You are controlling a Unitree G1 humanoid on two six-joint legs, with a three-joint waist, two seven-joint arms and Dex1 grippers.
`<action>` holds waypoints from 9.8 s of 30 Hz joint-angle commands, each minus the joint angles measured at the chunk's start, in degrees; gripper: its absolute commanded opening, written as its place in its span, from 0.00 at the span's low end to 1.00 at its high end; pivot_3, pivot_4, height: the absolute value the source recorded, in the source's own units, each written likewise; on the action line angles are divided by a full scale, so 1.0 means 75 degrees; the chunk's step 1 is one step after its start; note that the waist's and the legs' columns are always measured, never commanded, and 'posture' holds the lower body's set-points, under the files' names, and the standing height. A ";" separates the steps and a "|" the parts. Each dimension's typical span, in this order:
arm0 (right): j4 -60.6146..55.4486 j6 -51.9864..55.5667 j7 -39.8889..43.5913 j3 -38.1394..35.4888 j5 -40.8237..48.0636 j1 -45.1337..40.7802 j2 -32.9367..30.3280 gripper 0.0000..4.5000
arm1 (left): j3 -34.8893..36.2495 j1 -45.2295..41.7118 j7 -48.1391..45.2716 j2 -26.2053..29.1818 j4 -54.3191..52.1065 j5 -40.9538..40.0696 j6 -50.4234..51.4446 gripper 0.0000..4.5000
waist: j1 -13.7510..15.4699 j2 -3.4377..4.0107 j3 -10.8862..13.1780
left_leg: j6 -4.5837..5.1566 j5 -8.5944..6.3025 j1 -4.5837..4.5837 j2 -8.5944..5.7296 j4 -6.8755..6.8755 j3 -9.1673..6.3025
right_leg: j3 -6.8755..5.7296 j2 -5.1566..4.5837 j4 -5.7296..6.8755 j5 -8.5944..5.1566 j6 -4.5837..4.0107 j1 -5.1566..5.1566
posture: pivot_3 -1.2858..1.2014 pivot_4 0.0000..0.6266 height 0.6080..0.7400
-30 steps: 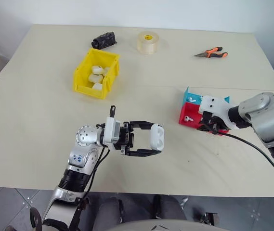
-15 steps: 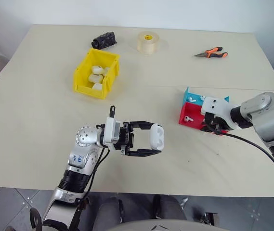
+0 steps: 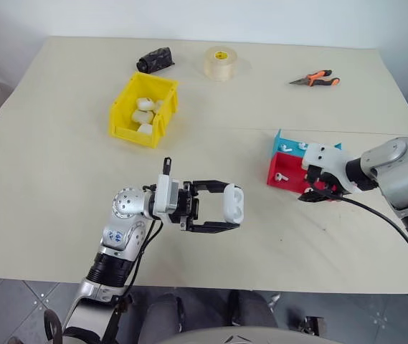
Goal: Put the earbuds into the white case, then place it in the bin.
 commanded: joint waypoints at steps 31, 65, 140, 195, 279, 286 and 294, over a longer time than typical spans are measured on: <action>-0.0483 0.0472 -0.0364 -0.0204 0.0069 0.0363 -0.0191 0.12 | -0.0013 -0.0024 -0.0052 0.0023 -0.0310 -0.0099 -0.0005 0.62 | -0.0008 0.0000 0.0000 | 0.0000 0.0000 0.0001 0.0000 0.0000 0.0000 | 0.0000 0.0000 0.0000 0.0000 0.0000 0.0001 | 0.52 0.24 1.00; 0.0805 -0.0557 0.0015 0.0547 0.0205 -0.1532 0.1040 0.92 | 0.0035 0.0003 0.0154 0.0101 -0.0416 -0.0054 0.0020 0.62 | -0.0044 0.0001 0.0000 | 0.0000 0.0000 0.0001 0.0000 -0.0002 0.0001 | -0.0002 0.0001 0.0000 0.0000 0.0000 -0.0002 | 0.52 0.24 1.00; 0.0681 -0.2555 0.1196 -0.1665 0.1180 -0.1041 0.1120 0.22 | 0.0190 0.0050 0.0262 0.0369 -0.0475 -0.0235 0.0079 0.62 | -0.0178 0.0003 0.0002 | 0.0000 0.0000 0.0002 0.0001 -0.0011 -0.0007 | -0.0004 0.0000 0.0002 0.0000 0.0000 0.0000 | 0.52 0.24 1.00; -0.3158 -0.4142 -0.2028 -0.2603 0.5729 0.3567 0.5129 0.22 | 0.0719 -0.0972 0.0228 -0.0207 -0.0315 -0.1265 0.2661 0.62 | -0.0175 0.0004 0.0004 | -0.0001 0.0001 0.0015 -0.0007 -0.0019 -0.0019 | -0.0003 0.0001 0.0006 0.0001 0.0002 0.0007 | 0.52 0.24 1.00; 0.9358 -0.6696 -0.1279 -0.0117 -0.1664 -0.4725 0.2455 1.00 | 0.0248 0.0186 0.0548 0.0032 -0.0182 0.0206 -0.0064 0.62 | -0.0352 0.0018 0.0002 | 0.0016 0.0004 0.0009 -0.0001 -0.0029 0.0008 | -0.0004 -0.0002 -0.0044 0.0020 0.0037 0.0015 | 0.52 0.24 1.00; 0.9475 -0.6655 -0.1070 -0.0204 -0.1830 -0.4690 0.2744 1.00 | 0.0219 0.0345 0.0776 0.0175 -0.0512 0.0168 0.0053 0.62 | -0.0395 0.0020 0.0003 | 0.0016 0.0004 0.0006 -0.0001 -0.0030 0.0002 | -0.0003 -0.0004 -0.0040 0.0020 0.0037 0.0013 | 0.52 0.24 1.00; 0.9509 -0.6497 -0.0722 -0.0050 -0.2192 -0.4769 0.2672 1.00 | 0.0219 0.0337 0.0851 0.0285 -0.0646 0.0123 0.0182 0.62 | -0.0408 0.0021 0.0003 | 0.0016 0.0004 0.0006 -0.0001 -0.0031 0.0003 | -0.0002 -0.0003 -0.0040 0.0020 0.0037 0.0012 | 0.52 0.24 1.00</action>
